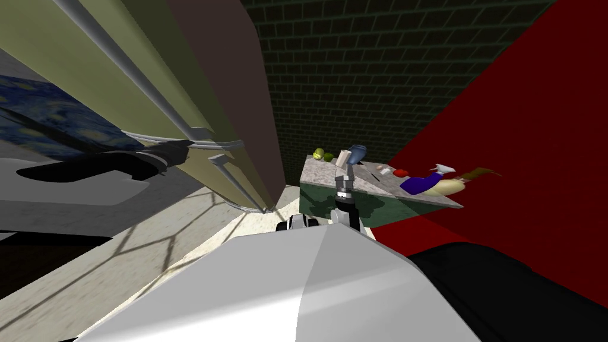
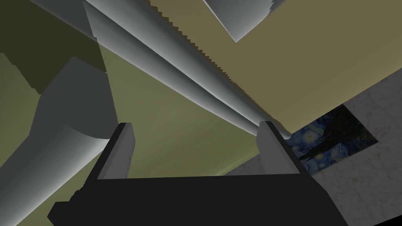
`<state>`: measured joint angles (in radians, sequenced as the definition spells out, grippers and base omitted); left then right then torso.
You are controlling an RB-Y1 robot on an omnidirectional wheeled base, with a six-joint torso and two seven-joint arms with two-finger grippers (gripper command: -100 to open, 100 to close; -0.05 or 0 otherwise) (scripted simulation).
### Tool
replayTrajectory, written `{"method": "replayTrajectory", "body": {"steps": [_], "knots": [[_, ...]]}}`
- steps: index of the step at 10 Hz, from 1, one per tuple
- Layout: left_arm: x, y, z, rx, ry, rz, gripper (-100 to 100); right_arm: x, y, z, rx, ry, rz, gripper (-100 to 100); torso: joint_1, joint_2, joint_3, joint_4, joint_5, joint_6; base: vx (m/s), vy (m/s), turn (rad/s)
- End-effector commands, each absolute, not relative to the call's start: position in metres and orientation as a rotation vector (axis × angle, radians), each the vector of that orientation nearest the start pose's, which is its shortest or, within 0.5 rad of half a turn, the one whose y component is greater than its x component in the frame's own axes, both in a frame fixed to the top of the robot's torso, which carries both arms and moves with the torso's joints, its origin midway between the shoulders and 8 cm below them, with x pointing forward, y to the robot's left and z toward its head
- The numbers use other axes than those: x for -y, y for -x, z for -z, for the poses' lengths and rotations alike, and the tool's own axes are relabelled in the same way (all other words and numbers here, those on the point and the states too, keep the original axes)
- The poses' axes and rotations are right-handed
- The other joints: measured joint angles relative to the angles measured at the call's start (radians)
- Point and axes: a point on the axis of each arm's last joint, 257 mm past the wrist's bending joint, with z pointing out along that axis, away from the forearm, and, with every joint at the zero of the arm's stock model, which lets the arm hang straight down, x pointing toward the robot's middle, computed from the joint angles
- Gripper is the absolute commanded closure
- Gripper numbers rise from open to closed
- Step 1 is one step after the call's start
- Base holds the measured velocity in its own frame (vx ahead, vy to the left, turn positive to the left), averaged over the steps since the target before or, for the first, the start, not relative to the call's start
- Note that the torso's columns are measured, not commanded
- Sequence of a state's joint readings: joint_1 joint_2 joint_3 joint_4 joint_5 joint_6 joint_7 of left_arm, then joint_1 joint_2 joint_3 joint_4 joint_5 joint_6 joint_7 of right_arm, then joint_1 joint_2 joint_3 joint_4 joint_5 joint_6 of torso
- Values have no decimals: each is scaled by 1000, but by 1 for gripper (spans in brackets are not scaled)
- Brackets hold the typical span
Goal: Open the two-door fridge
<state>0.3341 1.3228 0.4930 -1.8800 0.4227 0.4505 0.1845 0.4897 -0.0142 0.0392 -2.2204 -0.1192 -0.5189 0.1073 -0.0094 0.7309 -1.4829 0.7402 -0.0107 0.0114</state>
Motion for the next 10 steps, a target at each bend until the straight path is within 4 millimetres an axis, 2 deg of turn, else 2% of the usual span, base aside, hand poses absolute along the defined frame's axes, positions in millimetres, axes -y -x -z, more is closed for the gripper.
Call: {"method": "replayTrajectory", "body": {"steps": [1,3,4,6,7,8,10], "knots": [[-577,-476,-64,-1386,851,395,100,280,-353,-4,-602,-716,-1310,0,2,0,0,-1,2,-3,-11,7,12],[-542,-481,-65,-1421,794,458,100,281,-353,-4,-602,-716,-1310,0,15,11,9,-1,11,-11,-187,241,24],[-542,-481,-65,-1421,794,458,100,281,-353,-4,-602,-716,-1310,0,26,18,14,1,16,-12,-163,292,-7],[-506,-483,-65,-1456,738,523,100,281,-353,-4,-603,-716,-1310,0,10,7,7,-2,11,-11,-151,284,36],[-489,-484,-65,-1474,710,556,100,281,-353,-4,-603,-716,-1310,0,9,5,6,-3,10,-11,-166,365,22],[-489,-484,-65,-1474,710,556,100,281,-353,-4,-603,-716,-1309,0,11,6,6,-3,11,-11,-183,309,-2],[-453,-482,-64,-1508,656,623,100,281,-353,-4,-602,-716,-1310,0,6,9,8,-2,10,-11,-209,277,26]]}}
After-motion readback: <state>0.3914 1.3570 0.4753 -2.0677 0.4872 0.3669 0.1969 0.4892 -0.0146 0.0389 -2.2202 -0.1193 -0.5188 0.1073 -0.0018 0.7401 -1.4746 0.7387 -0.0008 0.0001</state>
